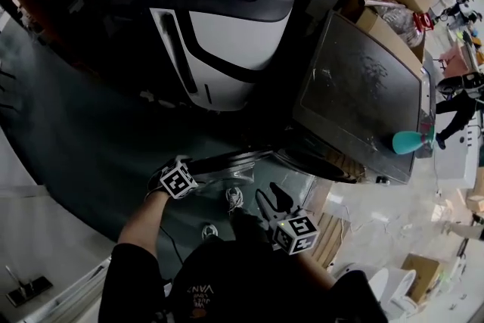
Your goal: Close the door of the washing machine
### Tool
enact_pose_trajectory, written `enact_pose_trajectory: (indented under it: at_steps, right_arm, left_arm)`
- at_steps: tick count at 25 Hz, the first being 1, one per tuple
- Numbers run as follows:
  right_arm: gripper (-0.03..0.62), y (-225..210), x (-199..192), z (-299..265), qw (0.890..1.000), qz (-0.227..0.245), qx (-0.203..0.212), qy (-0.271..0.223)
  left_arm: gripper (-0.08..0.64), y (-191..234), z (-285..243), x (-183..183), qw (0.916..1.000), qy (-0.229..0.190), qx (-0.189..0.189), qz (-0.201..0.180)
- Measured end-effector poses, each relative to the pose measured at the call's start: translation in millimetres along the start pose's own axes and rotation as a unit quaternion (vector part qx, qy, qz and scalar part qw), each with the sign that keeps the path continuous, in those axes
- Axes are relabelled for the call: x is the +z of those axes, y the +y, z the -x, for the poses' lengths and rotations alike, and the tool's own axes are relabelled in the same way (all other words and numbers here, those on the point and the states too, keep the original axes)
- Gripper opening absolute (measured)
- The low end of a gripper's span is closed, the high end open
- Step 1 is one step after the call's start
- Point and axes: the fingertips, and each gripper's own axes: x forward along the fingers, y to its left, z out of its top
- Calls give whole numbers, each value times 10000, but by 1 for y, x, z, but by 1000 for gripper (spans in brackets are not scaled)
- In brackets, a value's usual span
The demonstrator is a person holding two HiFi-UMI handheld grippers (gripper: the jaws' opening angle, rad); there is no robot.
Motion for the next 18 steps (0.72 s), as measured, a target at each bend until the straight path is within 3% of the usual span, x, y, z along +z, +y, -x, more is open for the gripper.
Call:
enact_pose_trajectory:
  at_steps: [11, 18]
  right_arm:
    - [169, 46, -62, 75, 9966, -382, -619, -390]
    - [166, 65, -116, 144, 9841, -879, -1363, -717]
  left_arm:
    - [405, -106, -8, -24, 9979, -195, -610, -110]
    - [400, -178, -22, -26, 9923, -339, -1073, -522]
